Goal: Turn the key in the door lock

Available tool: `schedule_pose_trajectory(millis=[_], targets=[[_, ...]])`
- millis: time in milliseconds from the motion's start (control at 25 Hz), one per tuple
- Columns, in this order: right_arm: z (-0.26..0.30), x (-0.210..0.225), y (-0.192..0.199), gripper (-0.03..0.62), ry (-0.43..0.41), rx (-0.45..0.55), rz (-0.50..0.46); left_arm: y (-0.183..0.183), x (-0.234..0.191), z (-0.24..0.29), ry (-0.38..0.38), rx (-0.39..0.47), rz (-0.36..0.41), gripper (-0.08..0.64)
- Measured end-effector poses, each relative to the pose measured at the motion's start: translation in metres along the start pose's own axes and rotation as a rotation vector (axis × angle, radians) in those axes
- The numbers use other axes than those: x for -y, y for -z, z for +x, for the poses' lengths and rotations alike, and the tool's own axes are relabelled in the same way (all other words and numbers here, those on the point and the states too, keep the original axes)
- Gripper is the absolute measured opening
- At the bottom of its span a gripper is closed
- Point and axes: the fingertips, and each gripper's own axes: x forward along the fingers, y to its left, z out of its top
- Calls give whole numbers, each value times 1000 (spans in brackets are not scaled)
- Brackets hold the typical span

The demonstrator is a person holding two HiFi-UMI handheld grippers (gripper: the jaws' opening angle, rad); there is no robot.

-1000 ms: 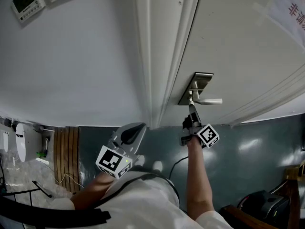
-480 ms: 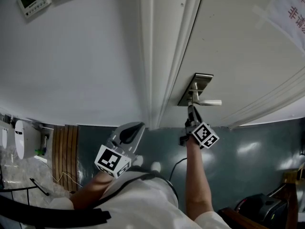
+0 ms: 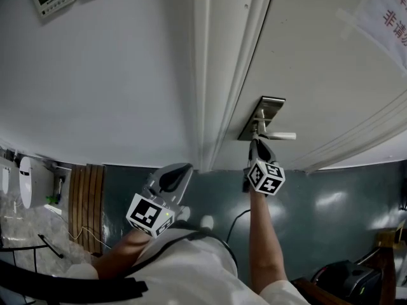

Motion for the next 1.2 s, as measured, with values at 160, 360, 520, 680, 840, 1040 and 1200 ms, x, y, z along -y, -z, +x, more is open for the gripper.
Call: schedule_pose_trajectory(millis=[160, 360, 520, 680, 840, 1040, 1200], targets=[[0, -1, 1, 48, 28, -26, -106, 2, -1, -6, -11, -2, 1, 3], [1, -3, 1, 52, 56, -46, -237, 1, -2, -12, -30, 1, 3, 3], [1, -4, 1, 57, 79, -63, -334, 3, -2, -17, -33, -3, 5, 3], [1, -4, 0, 58, 88, -62, -383, 5, -2, -22, -46, -7, 1, 3], [1, -8, -1, 60, 91, -71, -436, 7, -2, -26, -48, -13, 2, 3], [1, -9, -1, 63, 98, -83, -501, 10, -3, -29, -58, -19, -5, 3], [1, -10, -1, 63, 107, -85, -530, 13, -4, -31, -59, -22, -6, 3]])
